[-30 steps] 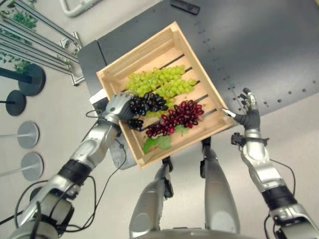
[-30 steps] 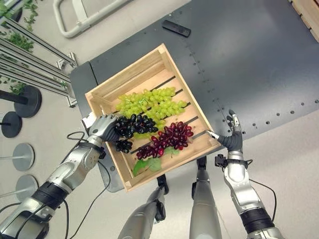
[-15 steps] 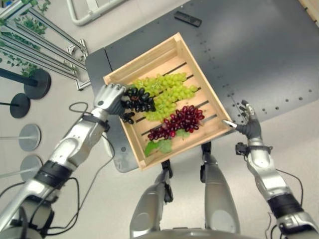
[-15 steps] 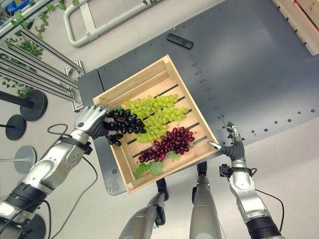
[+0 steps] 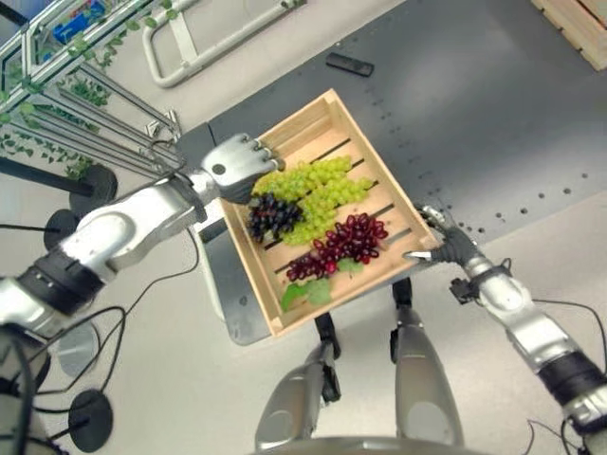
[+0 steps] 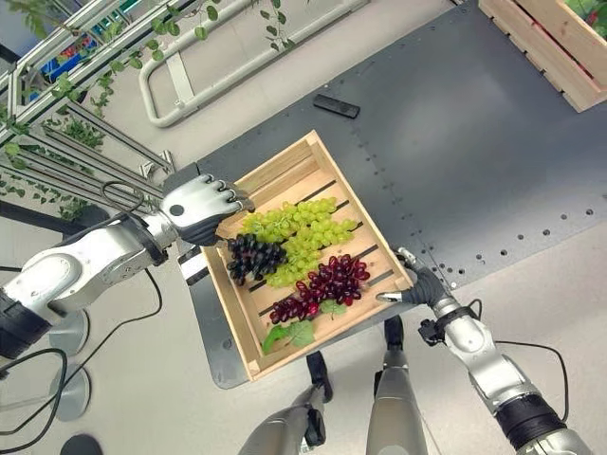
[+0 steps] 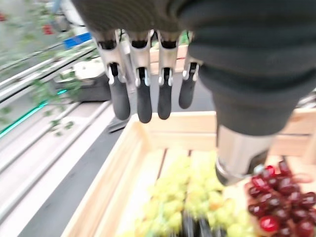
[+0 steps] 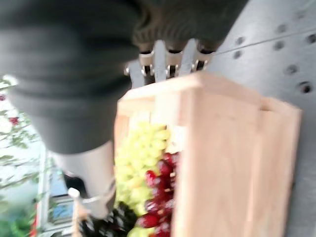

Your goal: Pick up the fruits from the basket on one side to the basket on the other side

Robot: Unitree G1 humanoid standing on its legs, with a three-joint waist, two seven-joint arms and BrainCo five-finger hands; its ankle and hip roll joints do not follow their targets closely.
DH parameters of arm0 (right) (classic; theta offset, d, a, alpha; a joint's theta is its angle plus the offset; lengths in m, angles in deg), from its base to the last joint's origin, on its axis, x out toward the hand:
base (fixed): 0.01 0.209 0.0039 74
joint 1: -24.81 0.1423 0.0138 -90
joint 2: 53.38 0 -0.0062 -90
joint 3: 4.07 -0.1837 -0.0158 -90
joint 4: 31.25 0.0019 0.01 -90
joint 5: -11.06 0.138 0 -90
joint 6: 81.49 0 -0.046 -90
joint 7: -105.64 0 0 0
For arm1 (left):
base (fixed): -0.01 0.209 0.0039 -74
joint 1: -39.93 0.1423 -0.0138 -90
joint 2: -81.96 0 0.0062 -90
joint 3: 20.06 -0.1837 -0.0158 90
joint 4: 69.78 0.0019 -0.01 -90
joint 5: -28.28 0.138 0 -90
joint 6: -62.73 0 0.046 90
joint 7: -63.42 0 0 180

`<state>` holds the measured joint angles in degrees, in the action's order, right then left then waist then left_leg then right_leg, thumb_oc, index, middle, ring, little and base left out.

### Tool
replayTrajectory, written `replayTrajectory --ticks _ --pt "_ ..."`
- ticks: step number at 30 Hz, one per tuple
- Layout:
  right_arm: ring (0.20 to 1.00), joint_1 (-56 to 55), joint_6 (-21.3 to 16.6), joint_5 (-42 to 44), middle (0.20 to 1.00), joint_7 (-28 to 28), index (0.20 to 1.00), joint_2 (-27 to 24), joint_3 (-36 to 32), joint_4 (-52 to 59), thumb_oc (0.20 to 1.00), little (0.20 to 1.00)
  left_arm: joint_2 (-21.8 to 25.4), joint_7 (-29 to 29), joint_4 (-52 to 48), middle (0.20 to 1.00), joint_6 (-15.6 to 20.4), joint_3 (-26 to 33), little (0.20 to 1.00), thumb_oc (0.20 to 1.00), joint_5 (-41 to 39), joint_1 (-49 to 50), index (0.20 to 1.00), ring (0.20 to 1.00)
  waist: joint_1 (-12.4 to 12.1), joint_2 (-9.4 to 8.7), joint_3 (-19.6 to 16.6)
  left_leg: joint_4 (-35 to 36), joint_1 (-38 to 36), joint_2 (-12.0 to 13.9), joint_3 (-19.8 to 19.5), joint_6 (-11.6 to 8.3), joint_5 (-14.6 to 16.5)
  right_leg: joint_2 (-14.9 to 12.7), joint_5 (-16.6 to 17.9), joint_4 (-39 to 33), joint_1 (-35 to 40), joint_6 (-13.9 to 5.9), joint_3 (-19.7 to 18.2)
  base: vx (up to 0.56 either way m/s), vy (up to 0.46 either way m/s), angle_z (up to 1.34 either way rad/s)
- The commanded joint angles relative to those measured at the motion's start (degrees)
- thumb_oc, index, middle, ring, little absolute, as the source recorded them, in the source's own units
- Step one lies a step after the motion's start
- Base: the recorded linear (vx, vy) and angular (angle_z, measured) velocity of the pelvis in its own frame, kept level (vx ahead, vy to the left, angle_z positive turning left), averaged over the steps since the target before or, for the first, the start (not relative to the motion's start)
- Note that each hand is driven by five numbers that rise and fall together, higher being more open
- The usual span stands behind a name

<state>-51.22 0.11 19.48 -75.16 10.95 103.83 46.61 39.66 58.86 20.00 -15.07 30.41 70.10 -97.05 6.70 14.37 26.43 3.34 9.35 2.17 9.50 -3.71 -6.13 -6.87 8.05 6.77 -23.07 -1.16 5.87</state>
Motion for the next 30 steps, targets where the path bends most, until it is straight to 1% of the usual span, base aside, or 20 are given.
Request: replayTrajectory --ticks 1,3,7,9,12,13,14,15,17,18,19,21,22,23,24,25,26,27,29,30 --pt "1.000 1.23 -3.92 2.80 1.000 3.74 1.000 0.82 3.17 7.79 1.000 1.000 -0.39 -0.24 -0.76 0.200 0.41 1.17 0.200 0.200 0.03 -0.75 0.200 0.200 -0.62 0.42 -3.28 -5.68 2.34 -0.62 -0.44 -0.11 4.36 -1.33 -6.19 1.75 4.10 -5.46 -0.15 0.00 0.000 0.00" --pt "1.000 1.20 -3.89 3.94 1.000 5.00 1.000 0.84 3.85 8.41 1.000 1.000 -0.21 0.44 -1.68 0.200 1.02 0.76 0.200 0.200 0.13 -0.95 0.200 0.200 -0.63 0.48 -3.56 -5.73 2.29 -0.60 -0.53 -0.13 4.40 -1.24 -6.30 1.85 4.08 -5.45 -0.14 0.00 0.000 0.00" --pt "1.000 1.45 -2.20 9.07 1.000 9.04 1.000 1.02 6.60 7.05 1.000 1.000 -0.50 3.01 -2.82 0.200 3.14 -3.33 0.200 0.200 -0.45 -3.95 0.200 0.200 -0.25 0.74 -4.06 -5.61 2.11 -0.56 -0.42 -0.18 4.40 -1.22 -6.27 1.65 4.26 -5.48 -0.17 0.00 0.000 0.00" --pt "1.000 1.49 -2.21 9.11 1.000 9.07 1.000 1.06 6.56 6.98 1.000 1.000 -0.54 3.01 -2.71 0.200 3.13 -3.54 0.200 0.200 -0.50 -4.19 0.200 0.200 -0.31 0.72 -4.07 -5.59 2.11 -0.56 -0.43 -0.18 4.39 -1.22 -6.25 1.61 4.27 -5.49 -0.16 0.00 0.000 0.00" --pt "1.000 1.00 -2.42 9.27 1.000 8.53 1.000 2.35 5.88 7.13 1.000 1.000 -4.02 3.86 -0.76 0.200 1.78 -2.44 0.200 0.200 -1.24 -2.07 0.200 0.200 -0.39 0.58 -4.30 -4.77 1.74 -0.55 -0.48 -0.17 4.10 -1.18 -6.10 1.14 4.46 -5.50 -0.18 0.00 0.000 0.00" --pt "1.000 -0.05 -2.59 9.40 1.000 8.16 1.000 2.71 4.88 7.53 1.000 1.000 -6.00 3.90 -0.02 0.555 1.08 -0.31 0.555 0.555 -1.57 0.32 0.555 0.555 -0.32 0.53 -4.42 -4.72 1.70 -0.48 -0.35 -0.18 4.04 -1.20 -6.08 1.05 4.51 -5.48 -0.17 0.00 0.000 0.00" --pt "1.000 -0.09 -2.57 9.40 1.000 8.15 1.000 2.62 4.93 7.58 1.000 1.000 -6.04 3.93 -0.09 0.802 1.08 -0.14 0.802 0.802 -1.54 0.51 0.802 0.802 -0.27 0.60 -4.45 -4.70 1.71 -0.48 -0.35 -0.18 4.04 -1.19 -6.07 1.04 4.51 -5.48 -0.17 0.00 0.000 0.00" --pt "1.000 -1.81 -2.83 9.75 1.000 6.73 1.000 4.17 2.22 7.74 1.000 1.000 -10.32 3.59 2.00 1.000 -0.64 4.61 1.000 1.000 -3.21 4.72 1.000 1.000 -0.33 -0.06 -4.39 -4.68 1.75 -0.38 -0.49 -0.17 4.01 -1.13 -6.14 0.87 4.63 -5.39 -0.11 -0.01 -0.023 -0.03" --pt "1.000 -3.46 -2.82 9.20 1.000 4.82 1.000 5.07 0.10 8.06 1.000 1.000 -13.67 3.69 4.12 1.000 -1.69 8.31 1.000 1.000 -5.53 8.59 1.000 1.000 -0.16 -0.73 -4.17 -4.89 1.98 -0.32 -0.61 -0.16 4.07 -0.98 -6.18 0.96 4.43 -5.33 -0.18 -0.02 -0.037 -0.03" --pt "1.000 -3.46 -2.81 9.20 1.000 4.82 1.000 5.05 0.12 8.08 1.000 1.000 -13.67 3.71 4.10 1.000 -1.69 8.37 1.000 1.000 -5.53 8.64 1.000 1.000 -0.15 -0.71 -4.23 -4.87 2.05 -0.32 -0.61 -0.16 4.02 -0.98 -6.12 0.91 4.37 -5.32 -0.18 -0.04 -0.068 0.01" --pt "1.000 -5.22 -2.94 8.95 1.000 2.52 1.000 6.27 -1.95 8.52 1.000 1.000 -16.72 1.64 8.10 1.000 -3.60 10.48 1.000 1.000 -5.25 10.27 1.000 1.000 0.18 -2.02 -3.69 -5.08 2.64 -0.26 -0.63 -0.18 3.86 -0.88 -5.89 0.76 3.97 -5.18 -0.19 -0.04 -0.069 0.01" --pt "1.000 -6.89 -2.66 9.23 1.000 1.62 1.000 6.97 -4.37 8.97 1.000 1.000 -18.42 2.53 9.28 1.000 -3.87 11.03 1.000 1.000 -7.30 11.25 1.000 1.000 0.30 -2.98 -3.20 -5.25 3.26 -0.23 -0.57 -0.18 3.79 -0.70 -5.70 0.59 3.61 -5.14 0.00 -0.03 -0.058 0.00" --pt "1.000 -6.93 -2.64 9.22 1.000 1.63 1.000 6.96 -4.39 9.00 1.000 1.000 -18.43 2.54 9.27 1.000 -3.87 11.03 1.000 1.000 -7.31 11.26 1.000 1.000 0.28 -2.97 -3.22 -5.26 3.28 -0.22 -0.56 -0.18 3.80 -0.70 -5.70 0.60 3.59 -5.14 0.00 -0.02 -0.027 0.08" --pt "1.000 -8.68 -3.00 9.40 1.000 -0.17 1.000 8.04 -7.70 9.46 1.000 1.000 -21.50 2.63 11.24 1.000 -5.15 13.80 1.000 1.000 -10.99 14.04 1.000 1.000 0.31 -3.81 -2.42 -5.71 4.15 -0.08 -0.66 -0.12 3.73 -0.55 -5.59 0.77 3.09 -5.00 0.23 -0.01 -0.009 0.09" --pt "1.000 -9.01 -3.05 9.33 1.000 -0.93 1.000 8.44 -8.97 9.34 1.000 1.000 -22.69 3.09 12.29 1.000 -5.85 14.52 1.000 1.000 -12.61 14.86 1.000 1.000 0.37 -4.11 -2.15 -5.89 4.46 -0.03 -0.65 -0.05 3.73 -0.43 -5.53 0.87 2.85 -4.91 0.28 -0.02 -0.013 0.04" --pt "1.000 -9.35 -3.01 9.11 1.000 -1.83 1.000 9.00 -9.97 8.93 1.000 1.000 -24.97 3.01 14.19 1.000 -6.89 15.08 1.000 1.000 -13.74 15.42 1.000 1.000 0.41 -4.30 -1.71 -6.27 4.81 0.12 -0.63 0.06 3.91 -0.30 -5.59 1.22 2.52 -4.80 0.39 0.00 0.000 -0.03" --pt "1.000 -9.35 -3.01 9.11 1.000 -1.83 1.000 9.00 -9.98 8.93 1.000 1.000 -24.98 3.00 14.21 1.000 -6.89 15.07 1.000 1.000 -13.73 15.40 1.000 1.000 0.40 -4.28 -1.77 -6.25 4.88 0.12 -0.64 0.06 3.87 -0.30 -5.54 1.17 2.47 -4.80 0.39 -0.02 -0.003 -0.04" --pt "1.000 -9.25 -3.31 8.74 1.000 -3.64 1.000 9.63 -11.40 7.99 1.000 1.000 -28.10 2.36 16.31 1.000 -8.05 14.74 1.000 1.000 -13.51 15.05 1.000 1.000 0.83 -4.66 -0.76 -6.85 5.79 0.22 -0.60 0.21 4.04 -0.09 -5.51 1.63 1.53 -4.61 0.36 -0.03 0.013 -0.04" --pt "1.000 -8.73 -3.58 8.26 1.000 -5.84 1.000 10.10 -12.90 7.57 1.000 1.000 -31.34 2.19 18.95 1.000 -9.23 14.27 1.000 1.000 -13.55 14.38 1.000 1.000 1.25 -4.95 0.22 -7.37 6.81 0.15 -0.40 0.29 4.19 -0.05 -5.49 2.22 0.27 -4.45 0.27 -0.02 0.011 -0.01" --pt "1.000 -8.74 -3.58 8.26 1.000 -5.85 1.000 10.10 -12.92 7.58 1.000 1.000 -31.37 2.17 18.98 1.000 -9.22 14.24 1.000 1.000 -13.55 14.34 1.000 1.000 1.23 -4.93 0.18 -7.41 6.87 0.15 -0.40 0.29 4.21 -0.05 -5.50 2.25 0.21 -4.45 0.26 -0.01 0.027 0.04"
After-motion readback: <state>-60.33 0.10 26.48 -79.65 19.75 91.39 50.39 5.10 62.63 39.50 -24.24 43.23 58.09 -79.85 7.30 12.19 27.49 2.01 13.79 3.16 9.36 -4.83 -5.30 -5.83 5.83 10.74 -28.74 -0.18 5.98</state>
